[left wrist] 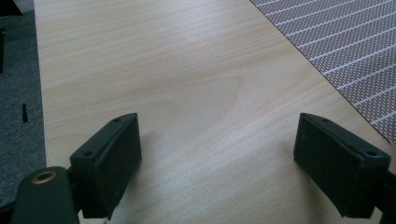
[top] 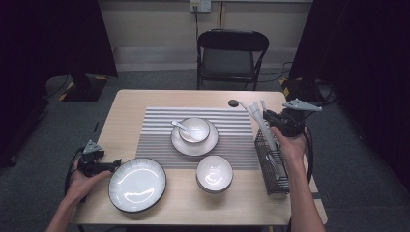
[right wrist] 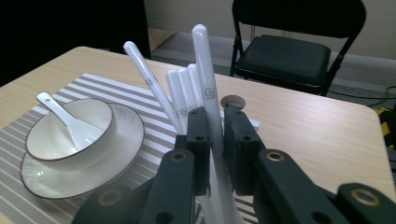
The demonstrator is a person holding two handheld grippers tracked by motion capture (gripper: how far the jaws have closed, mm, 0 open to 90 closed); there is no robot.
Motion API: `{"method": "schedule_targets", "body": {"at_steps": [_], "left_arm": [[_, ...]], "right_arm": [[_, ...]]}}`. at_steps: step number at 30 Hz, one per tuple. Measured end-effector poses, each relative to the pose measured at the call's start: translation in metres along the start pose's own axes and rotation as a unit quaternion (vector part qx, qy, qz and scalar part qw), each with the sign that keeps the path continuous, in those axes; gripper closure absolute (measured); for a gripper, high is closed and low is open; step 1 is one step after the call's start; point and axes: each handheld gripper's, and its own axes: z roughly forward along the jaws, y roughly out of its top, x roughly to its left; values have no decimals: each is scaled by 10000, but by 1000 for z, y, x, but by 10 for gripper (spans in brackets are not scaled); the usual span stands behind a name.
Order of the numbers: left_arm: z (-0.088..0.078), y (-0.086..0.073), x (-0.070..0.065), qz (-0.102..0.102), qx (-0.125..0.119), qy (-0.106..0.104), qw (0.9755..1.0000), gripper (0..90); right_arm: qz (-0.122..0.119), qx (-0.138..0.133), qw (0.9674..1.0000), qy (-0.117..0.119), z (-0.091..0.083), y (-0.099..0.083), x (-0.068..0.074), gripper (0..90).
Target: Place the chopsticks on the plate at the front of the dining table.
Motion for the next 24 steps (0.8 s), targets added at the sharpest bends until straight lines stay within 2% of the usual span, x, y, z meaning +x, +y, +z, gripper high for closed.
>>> {"method": "schedule_targets", "body": {"at_steps": [4, 9, 11, 12, 14, 16, 24], "left_arm": [[0, 0, 0, -1, -1, 0, 10000, 147], [0, 0, 0, -6, -4, 0, 10000, 147], [0, 0, 0, 0, 0, 1, 10000, 147], [0, 0, 0, -3, -2, -3, 10000, 147], [0, 0, 0, -9, -5, 1, 10000, 147], [0, 0, 0, -10, -4, 1, 10000, 147], [0, 0, 0, -11, -4, 0, 10000, 147]], "right_arm": [[13, -76, 9999, -125, -2, 0, -2, 825], [40, -198, 9997, -138, -5, 0, -3, 827], [29, -281, 9996, -47, -7, 1, -3, 843], [198, -369, 9990, 132, -8, 0, -5, 849], [111, -396, 9991, 60, -9, 1, -3, 849], [75, -344, 9993, 91, -8, 0, -3, 850], [36, -444, 9990, 93, -9, 3, -1, 851]]}}
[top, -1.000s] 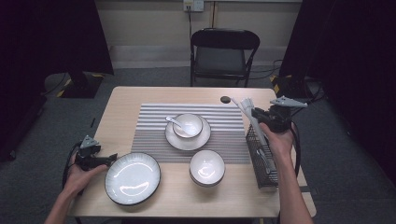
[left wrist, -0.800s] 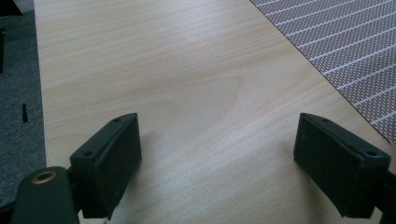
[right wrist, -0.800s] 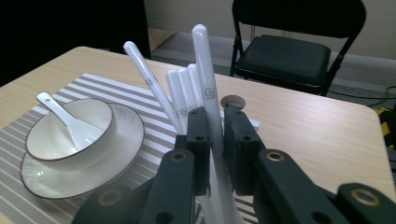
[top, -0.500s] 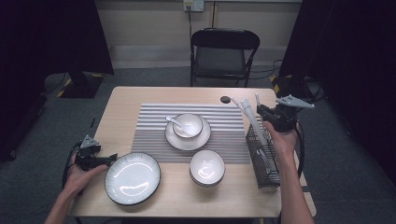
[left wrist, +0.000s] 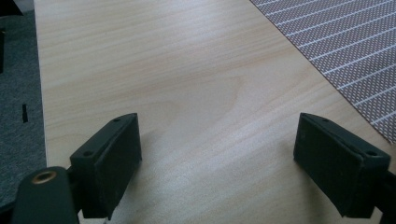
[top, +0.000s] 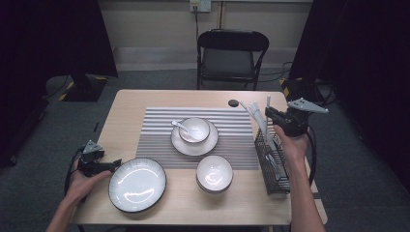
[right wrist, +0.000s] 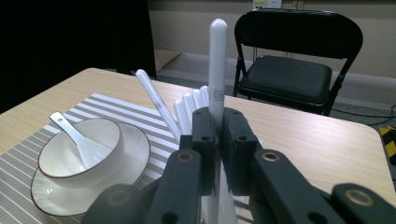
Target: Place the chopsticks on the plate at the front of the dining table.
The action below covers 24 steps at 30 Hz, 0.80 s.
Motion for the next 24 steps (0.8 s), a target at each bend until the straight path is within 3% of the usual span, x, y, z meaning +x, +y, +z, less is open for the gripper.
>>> {"method": "schedule_targets", "body": {"at_steps": [24], "left_arm": [[-2, 1, -1, 6, 75, 19, 10000, 165]], "right_arm": [[34, -187, 9997, 144, -4, 2, 3, 852]]}}
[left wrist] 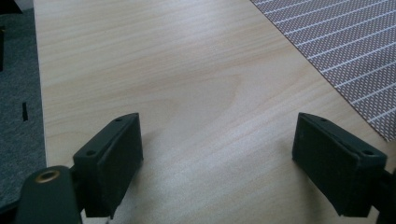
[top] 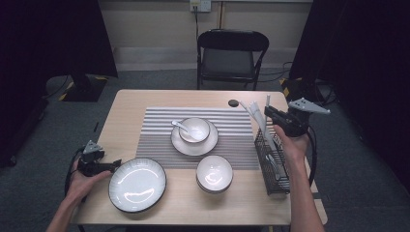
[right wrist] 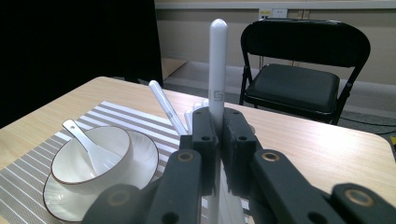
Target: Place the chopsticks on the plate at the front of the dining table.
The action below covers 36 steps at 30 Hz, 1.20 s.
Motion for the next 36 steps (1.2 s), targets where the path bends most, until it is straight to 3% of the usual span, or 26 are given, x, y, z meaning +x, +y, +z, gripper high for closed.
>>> {"method": "schedule_targets", "body": {"at_steps": [5, 10, 16, 24, 30, 36], "left_arm": [[-2, 2, 0, 46, 95, -41, 9999, 188], [-6, 3, 4, -66, 134, -86, 9999, 192], [-18, 10, 6, -202, -142, -187, 9995, 193], [-33, 20, 2, -309, -518, -540, 9967, 207], [-43, 28, -4, -259, -839, -827, 9927, 207], [-49, 36, -16, 30, -925, -1023, 9904, 218]], "right_arm": [[-50, -18, 10000, 5, -4, 3, 3, 852], [-96, -90, 9999, 29, -7, 9, 6, 852], [-91, -169, 9998, 7, -10, 12, 7, 852], [-119, -178, 9998, 40, -10, 15, 9, 852], [-121, -205, 9997, 63, -12, 14, 9, 852], [-152, -252, 9995, 85, -15, 18, 11, 852]]}}
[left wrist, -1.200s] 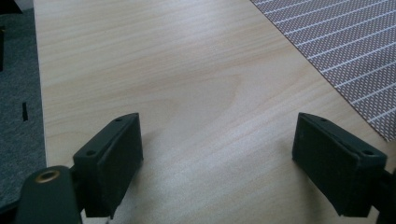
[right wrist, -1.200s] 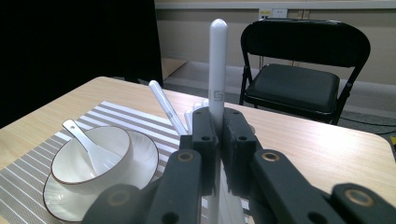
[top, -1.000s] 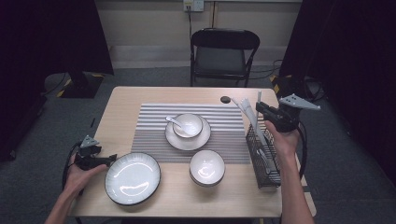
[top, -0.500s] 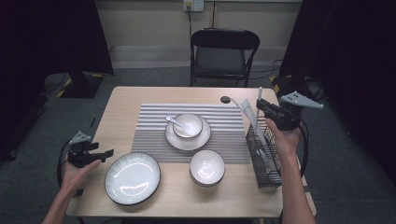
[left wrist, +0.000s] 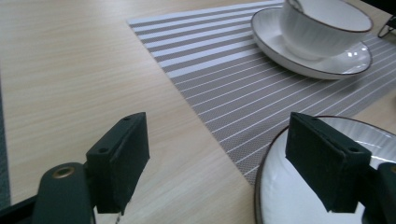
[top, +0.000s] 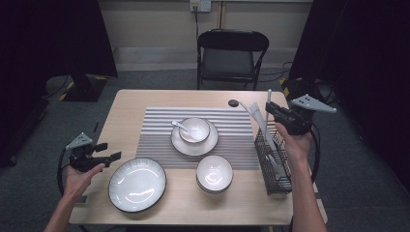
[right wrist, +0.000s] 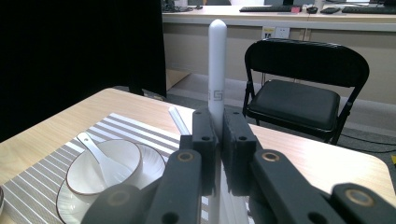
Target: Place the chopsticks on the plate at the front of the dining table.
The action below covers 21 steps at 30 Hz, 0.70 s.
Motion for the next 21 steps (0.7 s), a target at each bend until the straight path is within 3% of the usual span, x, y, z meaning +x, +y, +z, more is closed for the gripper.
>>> {"method": "schedule_targets", "body": {"at_steps": [5, 10, 21], "left_arm": [[-1, 8, -11, 229, -38, -248, 9994, 228], [-1, 13, -19, 272, -183, -506, 9982, 222], [1, 24, -31, 474, -232, -739, 9959, 246]], "right_arm": [[-65, -48, 10000, 18, -2, 6, 4, 852], [-127, -94, 9999, 22, -3, 11, 8, 851], [-232, -119, 9997, 27, -6, 20, 12, 852]]}}
